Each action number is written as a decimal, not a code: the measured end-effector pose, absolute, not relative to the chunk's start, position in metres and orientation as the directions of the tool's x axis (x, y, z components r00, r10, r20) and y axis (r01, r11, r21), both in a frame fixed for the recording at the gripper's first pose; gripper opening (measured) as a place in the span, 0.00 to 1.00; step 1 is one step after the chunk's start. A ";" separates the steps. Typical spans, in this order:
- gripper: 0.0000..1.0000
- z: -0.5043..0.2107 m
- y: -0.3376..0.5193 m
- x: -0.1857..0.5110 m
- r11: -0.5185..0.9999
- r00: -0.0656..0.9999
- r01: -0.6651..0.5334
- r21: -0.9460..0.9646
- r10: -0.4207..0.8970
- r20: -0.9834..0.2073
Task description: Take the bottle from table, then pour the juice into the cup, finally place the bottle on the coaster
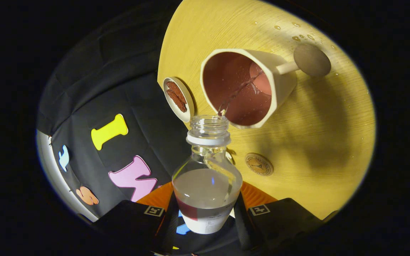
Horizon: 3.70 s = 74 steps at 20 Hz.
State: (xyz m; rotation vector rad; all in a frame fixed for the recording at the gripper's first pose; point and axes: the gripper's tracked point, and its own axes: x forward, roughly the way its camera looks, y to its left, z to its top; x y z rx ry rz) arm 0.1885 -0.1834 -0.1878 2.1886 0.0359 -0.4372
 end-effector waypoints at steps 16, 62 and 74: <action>0.71 -0.166 -0.210 0.186 -0.853 0.951 0.055 0.520 -0.114 -0.288; 0.72 -0.161 -0.202 0.182 -0.793 0.934 0.049 0.607 -0.178 -0.309; 0.71 -0.170 -0.169 0.153 0.114 0.895 0.348 0.931 -0.337 -0.293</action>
